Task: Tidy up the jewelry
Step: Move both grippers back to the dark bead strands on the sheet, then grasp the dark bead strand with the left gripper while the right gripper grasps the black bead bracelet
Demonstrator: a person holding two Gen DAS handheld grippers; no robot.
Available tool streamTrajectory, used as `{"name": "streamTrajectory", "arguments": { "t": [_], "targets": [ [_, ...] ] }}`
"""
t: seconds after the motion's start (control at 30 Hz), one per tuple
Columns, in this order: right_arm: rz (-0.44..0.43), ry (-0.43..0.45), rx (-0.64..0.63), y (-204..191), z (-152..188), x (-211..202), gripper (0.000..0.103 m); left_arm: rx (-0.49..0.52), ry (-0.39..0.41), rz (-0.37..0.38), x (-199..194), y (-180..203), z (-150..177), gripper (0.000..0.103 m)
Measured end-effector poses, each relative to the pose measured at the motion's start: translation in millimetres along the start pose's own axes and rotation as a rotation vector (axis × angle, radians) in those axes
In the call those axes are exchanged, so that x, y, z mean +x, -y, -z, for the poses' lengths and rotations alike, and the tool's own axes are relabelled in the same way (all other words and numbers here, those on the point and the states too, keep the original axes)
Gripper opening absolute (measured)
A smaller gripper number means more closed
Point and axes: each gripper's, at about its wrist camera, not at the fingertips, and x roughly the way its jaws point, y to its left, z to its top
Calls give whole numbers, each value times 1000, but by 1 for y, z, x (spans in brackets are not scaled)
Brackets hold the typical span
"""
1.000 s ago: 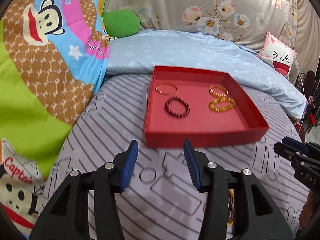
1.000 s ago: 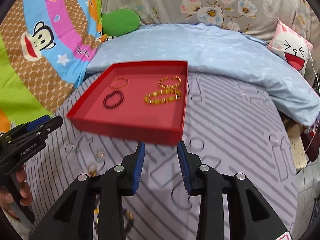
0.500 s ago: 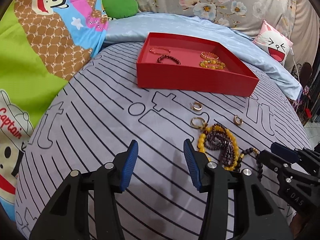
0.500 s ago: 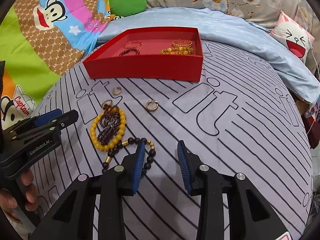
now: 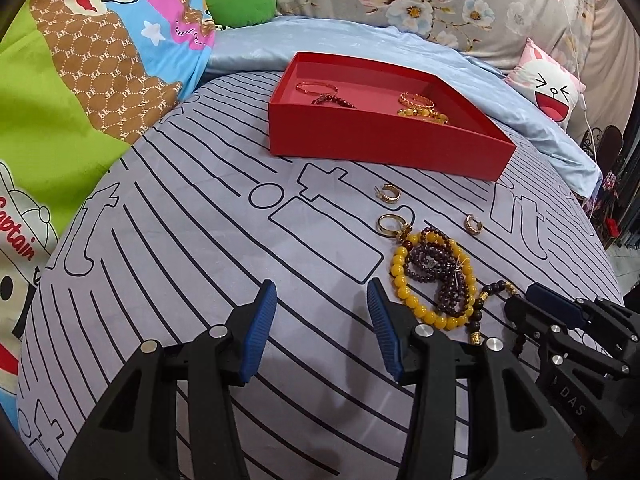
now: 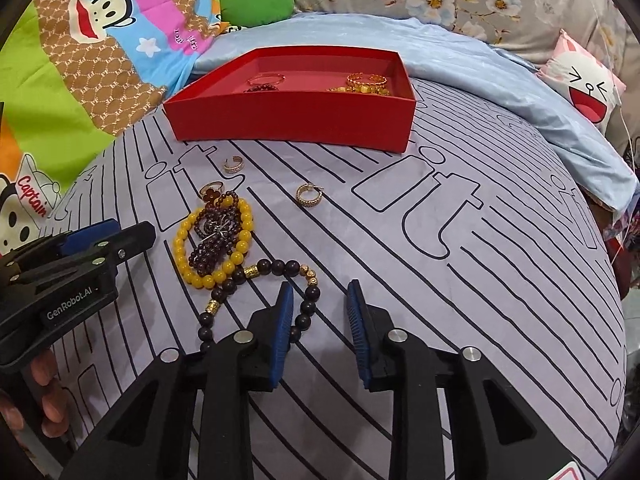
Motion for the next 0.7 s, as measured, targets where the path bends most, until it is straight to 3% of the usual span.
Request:
{"name": "streamTrajectory", "arguments": {
  "t": [0.17,0.33,0.43,0.7],
  "targets": [
    [26,10,-1,1,3,-2,7,8,-2,19,-2,6,3,45],
    [41,13,38,11,6,-5,7,23,9,65,-10,16,3,46],
    [43,8,68,20,6,-6,7,38,23,93,-14,25,0,51],
    [27,-5,118,36,7,-7,7,91,8,129,-6,51,-2,52]
  ]
}}
